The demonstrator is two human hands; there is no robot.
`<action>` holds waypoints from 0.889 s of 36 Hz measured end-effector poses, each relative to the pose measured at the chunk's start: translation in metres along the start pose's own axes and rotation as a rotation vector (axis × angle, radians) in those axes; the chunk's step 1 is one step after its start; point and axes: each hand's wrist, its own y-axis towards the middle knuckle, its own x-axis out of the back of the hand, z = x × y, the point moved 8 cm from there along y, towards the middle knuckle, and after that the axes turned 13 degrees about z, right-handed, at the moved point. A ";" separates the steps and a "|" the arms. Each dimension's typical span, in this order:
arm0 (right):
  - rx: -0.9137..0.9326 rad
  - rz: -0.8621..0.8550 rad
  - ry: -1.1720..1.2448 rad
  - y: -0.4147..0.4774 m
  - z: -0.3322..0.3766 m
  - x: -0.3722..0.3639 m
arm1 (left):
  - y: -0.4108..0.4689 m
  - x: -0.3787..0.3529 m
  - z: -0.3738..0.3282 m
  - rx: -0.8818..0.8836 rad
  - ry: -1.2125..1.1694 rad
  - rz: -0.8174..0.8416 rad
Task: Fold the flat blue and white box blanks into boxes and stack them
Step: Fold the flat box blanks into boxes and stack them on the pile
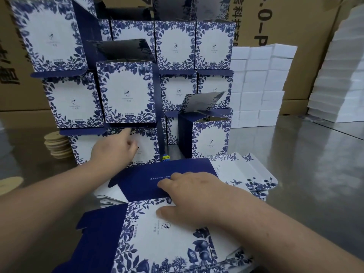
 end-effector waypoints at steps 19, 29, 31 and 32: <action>-0.017 0.010 -0.026 0.003 0.000 -0.001 | 0.001 -0.029 -0.060 -0.242 -0.011 0.418; -0.010 0.002 -0.016 0.001 0.000 0.000 | 0.025 -0.042 -0.092 -0.238 0.612 0.402; -0.009 -0.001 -0.015 0.002 0.000 0.000 | 0.026 -0.043 -0.098 -0.235 0.637 0.400; -0.008 -0.003 -0.014 0.001 0.000 0.000 | 0.026 -0.043 -0.101 -0.241 0.649 0.395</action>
